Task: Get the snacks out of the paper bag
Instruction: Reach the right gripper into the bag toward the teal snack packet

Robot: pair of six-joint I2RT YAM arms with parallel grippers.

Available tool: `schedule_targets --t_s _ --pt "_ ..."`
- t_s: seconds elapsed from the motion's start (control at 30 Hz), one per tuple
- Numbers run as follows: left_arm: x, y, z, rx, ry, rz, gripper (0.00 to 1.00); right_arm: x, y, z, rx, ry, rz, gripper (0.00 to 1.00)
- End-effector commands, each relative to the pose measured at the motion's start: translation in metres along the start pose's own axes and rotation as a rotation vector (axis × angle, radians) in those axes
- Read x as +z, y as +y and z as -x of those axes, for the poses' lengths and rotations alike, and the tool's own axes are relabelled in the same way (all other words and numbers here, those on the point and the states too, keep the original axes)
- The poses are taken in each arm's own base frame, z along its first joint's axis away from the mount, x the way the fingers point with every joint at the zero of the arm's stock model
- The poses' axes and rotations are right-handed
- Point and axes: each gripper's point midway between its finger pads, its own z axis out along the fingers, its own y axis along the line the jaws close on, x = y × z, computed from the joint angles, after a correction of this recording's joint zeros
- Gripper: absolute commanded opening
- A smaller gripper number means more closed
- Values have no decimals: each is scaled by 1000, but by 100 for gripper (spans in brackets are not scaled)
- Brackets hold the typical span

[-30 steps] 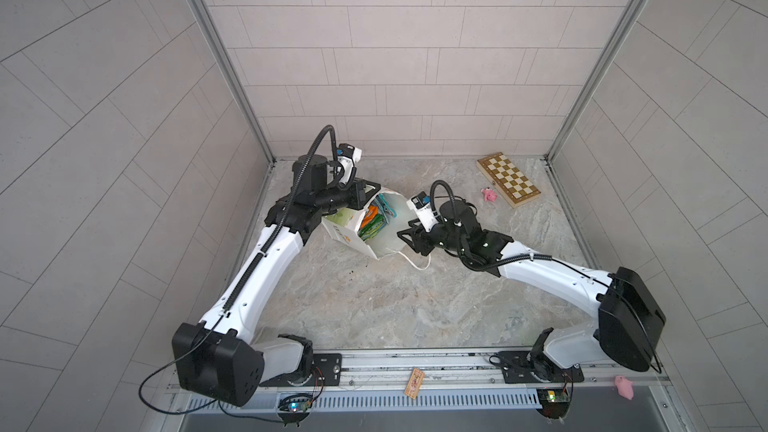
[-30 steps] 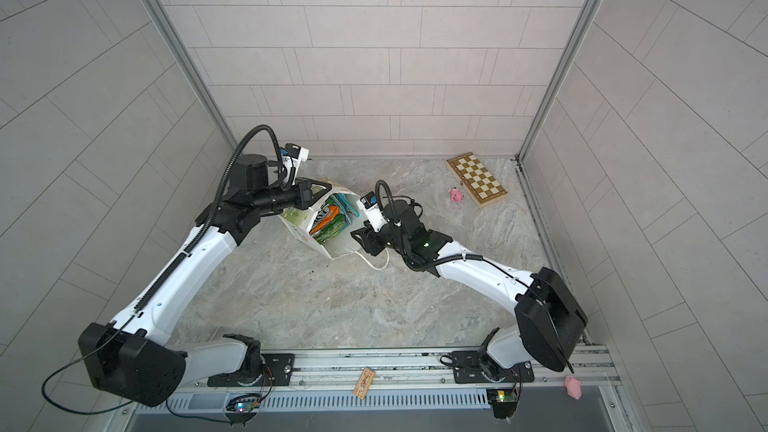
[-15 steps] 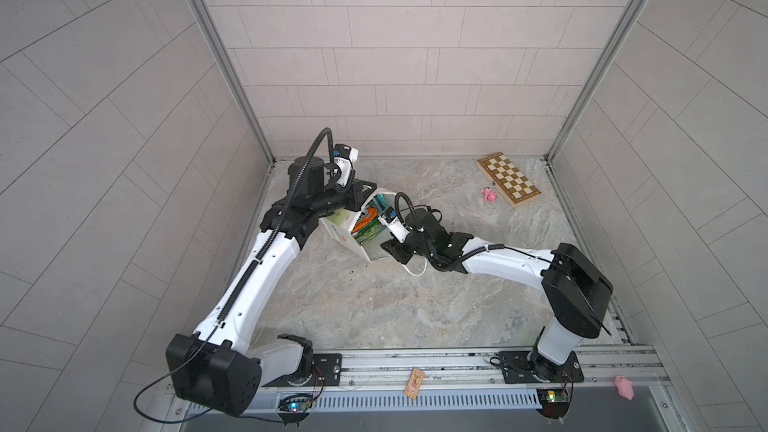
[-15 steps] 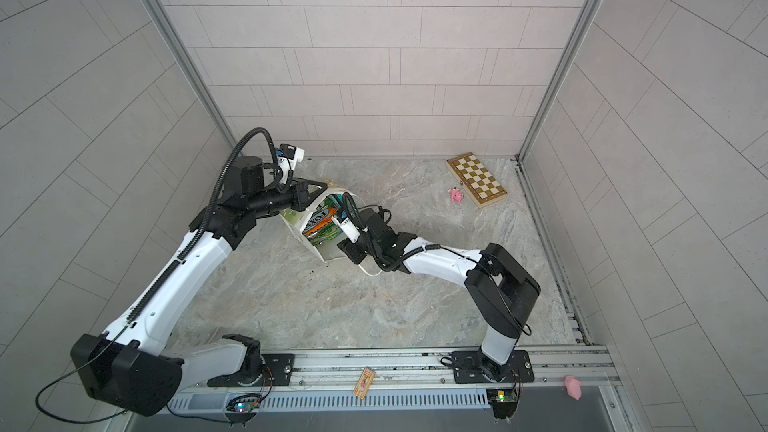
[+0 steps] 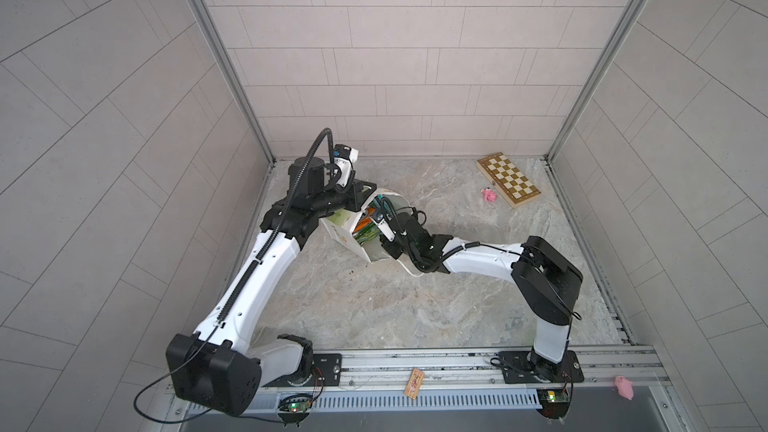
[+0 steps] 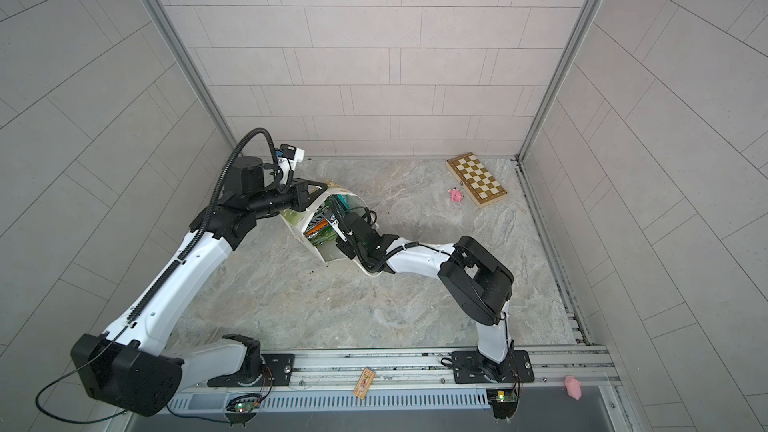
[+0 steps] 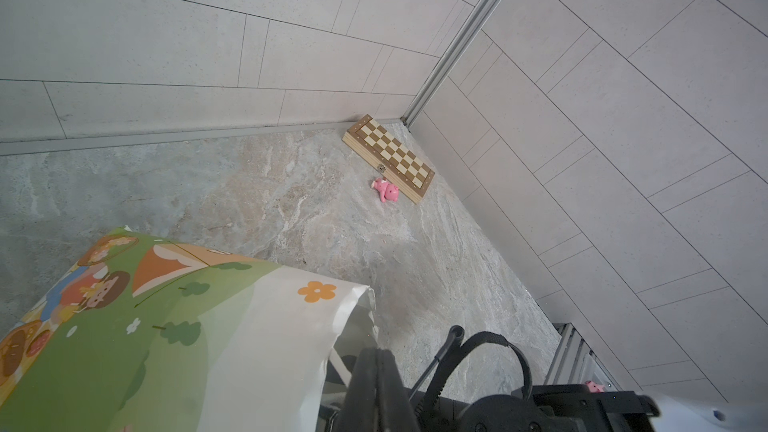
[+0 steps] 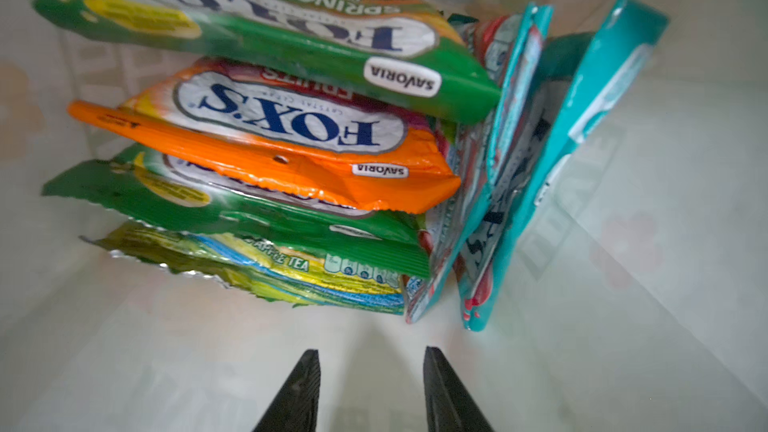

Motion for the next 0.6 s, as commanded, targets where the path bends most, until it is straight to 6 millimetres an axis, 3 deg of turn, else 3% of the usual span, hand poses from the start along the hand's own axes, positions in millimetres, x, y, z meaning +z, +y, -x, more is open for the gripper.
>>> schedule_targets --t_s 0.0,0.57 --pt "-6 -8 3 25 -23 -17 0 6 -13 8 -26 -7 -85 40" --pt "-7 -9 4 32 -26 -20 0 36 -32 8 16 39 -185 39"
